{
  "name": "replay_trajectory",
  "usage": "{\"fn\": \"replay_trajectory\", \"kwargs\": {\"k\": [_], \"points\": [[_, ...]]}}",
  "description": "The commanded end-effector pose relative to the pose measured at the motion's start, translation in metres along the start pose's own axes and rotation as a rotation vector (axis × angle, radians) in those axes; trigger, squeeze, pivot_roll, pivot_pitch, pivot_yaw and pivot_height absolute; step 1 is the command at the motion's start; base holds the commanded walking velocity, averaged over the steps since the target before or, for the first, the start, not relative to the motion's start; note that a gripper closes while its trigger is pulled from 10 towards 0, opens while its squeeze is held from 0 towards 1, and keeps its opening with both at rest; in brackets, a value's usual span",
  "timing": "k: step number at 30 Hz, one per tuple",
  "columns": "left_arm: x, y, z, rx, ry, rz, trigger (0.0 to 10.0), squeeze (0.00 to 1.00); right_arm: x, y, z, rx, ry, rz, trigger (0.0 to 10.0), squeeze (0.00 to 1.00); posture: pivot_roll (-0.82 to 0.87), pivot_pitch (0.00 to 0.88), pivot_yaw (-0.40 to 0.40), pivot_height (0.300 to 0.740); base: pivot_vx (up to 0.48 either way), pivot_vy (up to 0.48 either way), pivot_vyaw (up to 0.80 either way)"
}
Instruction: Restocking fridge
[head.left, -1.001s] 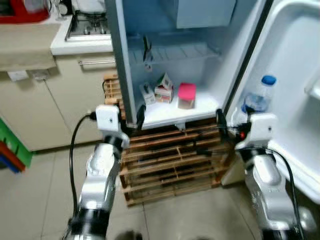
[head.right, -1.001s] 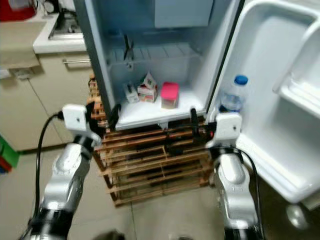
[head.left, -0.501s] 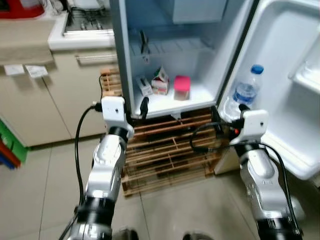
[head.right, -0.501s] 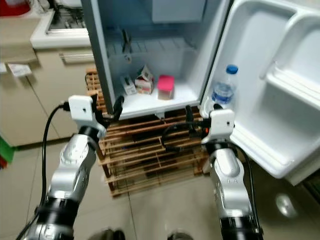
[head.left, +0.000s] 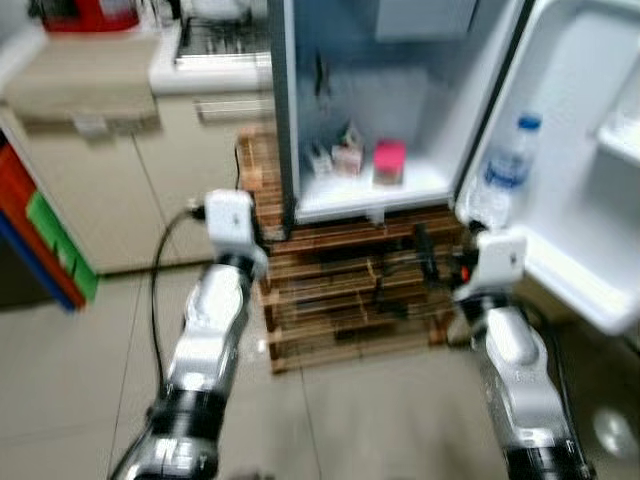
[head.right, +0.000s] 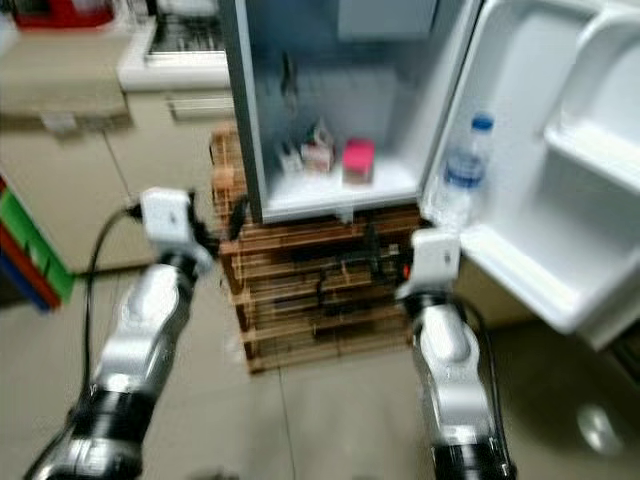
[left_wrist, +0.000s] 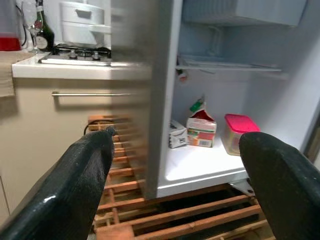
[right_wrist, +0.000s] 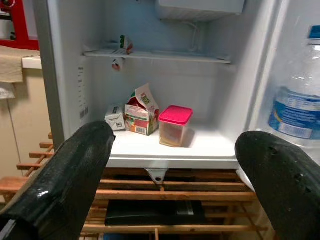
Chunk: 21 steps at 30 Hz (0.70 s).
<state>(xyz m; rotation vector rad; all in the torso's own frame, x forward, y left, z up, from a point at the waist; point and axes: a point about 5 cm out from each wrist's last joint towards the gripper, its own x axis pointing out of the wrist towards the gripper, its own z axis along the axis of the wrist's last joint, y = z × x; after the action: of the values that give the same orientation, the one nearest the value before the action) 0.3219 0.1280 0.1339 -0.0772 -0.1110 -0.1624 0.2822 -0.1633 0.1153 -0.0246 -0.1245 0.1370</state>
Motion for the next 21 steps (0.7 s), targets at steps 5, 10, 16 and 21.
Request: {"fn": "replay_trajectory", "kwargs": {"k": [5,10,16,21], "points": [[0.003,-0.013,0.000,-0.016,0.005,-0.044,10.0,0.00,-0.008,-0.010,-0.001,-0.017,0.002,-0.028,10.0,0.00,-0.14,0.000,0.031,0.740,0.000,-0.480,0.00],[0.004,-0.011,-0.002,-0.037,0.019,-0.029,10.0,0.00,-0.016,-0.008,-0.014,-0.040,0.071,0.047,10.0,0.00,-0.15,0.000,0.034,0.740,0.000,-0.192,0.00],[0.005,0.000,-0.020,-0.055,0.119,0.031,10.0,0.00,-0.051,-0.014,-0.065,-0.140,0.325,0.194,10.0,0.00,-0.15,0.000,0.034,0.740,0.000,0.000,0.00],[-0.004,0.016,-0.077,0.060,0.526,0.067,10.0,0.00,-0.119,-0.083,-0.141,-0.100,0.912,-0.211,10.0,0.00,-0.16,0.000,0.045,0.740,0.000,0.000,0.00]]}}
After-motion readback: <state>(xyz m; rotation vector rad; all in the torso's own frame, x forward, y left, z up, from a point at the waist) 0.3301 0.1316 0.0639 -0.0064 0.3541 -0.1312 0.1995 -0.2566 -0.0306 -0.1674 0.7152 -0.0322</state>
